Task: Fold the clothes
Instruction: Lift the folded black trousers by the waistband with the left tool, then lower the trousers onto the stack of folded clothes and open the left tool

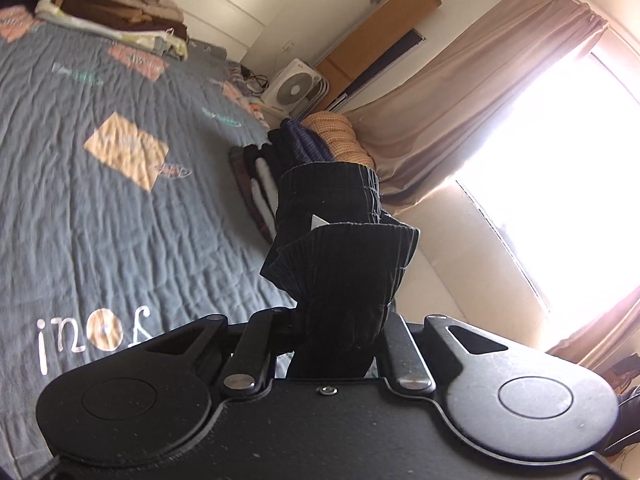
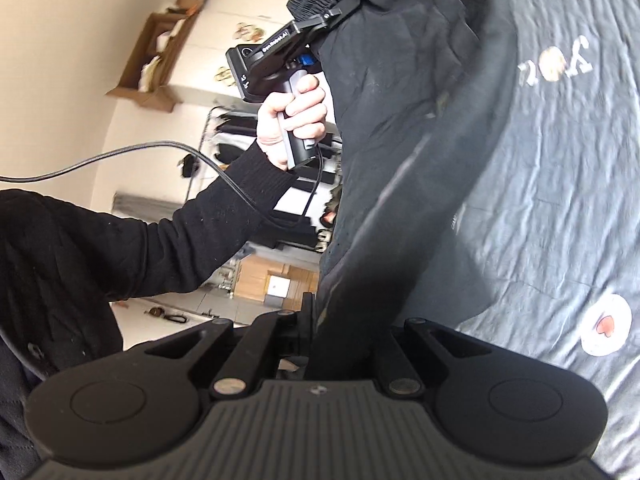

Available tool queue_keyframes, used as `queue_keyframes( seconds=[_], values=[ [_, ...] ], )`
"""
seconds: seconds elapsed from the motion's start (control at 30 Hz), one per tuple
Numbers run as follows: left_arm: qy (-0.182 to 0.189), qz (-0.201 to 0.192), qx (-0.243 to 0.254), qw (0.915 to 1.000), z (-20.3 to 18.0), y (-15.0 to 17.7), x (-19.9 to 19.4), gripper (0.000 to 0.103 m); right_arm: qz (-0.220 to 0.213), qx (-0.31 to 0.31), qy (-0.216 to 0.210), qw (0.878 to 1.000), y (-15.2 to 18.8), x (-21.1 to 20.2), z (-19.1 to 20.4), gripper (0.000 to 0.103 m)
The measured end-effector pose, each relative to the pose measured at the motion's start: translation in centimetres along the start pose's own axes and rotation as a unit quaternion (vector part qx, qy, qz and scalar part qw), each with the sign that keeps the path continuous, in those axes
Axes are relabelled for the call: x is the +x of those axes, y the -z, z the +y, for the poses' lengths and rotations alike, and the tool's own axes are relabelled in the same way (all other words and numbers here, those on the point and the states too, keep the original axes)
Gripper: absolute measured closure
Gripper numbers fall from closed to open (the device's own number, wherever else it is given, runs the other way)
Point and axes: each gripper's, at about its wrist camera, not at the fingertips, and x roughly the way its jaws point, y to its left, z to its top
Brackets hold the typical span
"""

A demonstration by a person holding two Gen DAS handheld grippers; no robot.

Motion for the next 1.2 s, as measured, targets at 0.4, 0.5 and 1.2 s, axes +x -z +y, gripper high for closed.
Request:
queue_keyframes(
  seconds=[0.4, 0.5, 1.2],
  values=[
    [0.003, -0.037, 0.031, 0.9988, -10.1, -7.0, 11.5, 0.091, -0.023, -0.045, 0.022, 0.998, -4.3, -16.6, 1.3, 0.101],
    [0.024, -0.035, 0.052, 0.9978, -10.7, -9.9, 16.8, 0.091, -0.045, -0.053, 0.040, 0.997, -5.8, -21.5, 0.0, 0.101],
    [0.024, 0.015, 0.127, 0.9916, -3.9, -26.6, 54.1, 0.090, -0.185, -0.069, 0.173, 0.965, -24.4, -42.3, -18.3, 0.101]
  ],
)
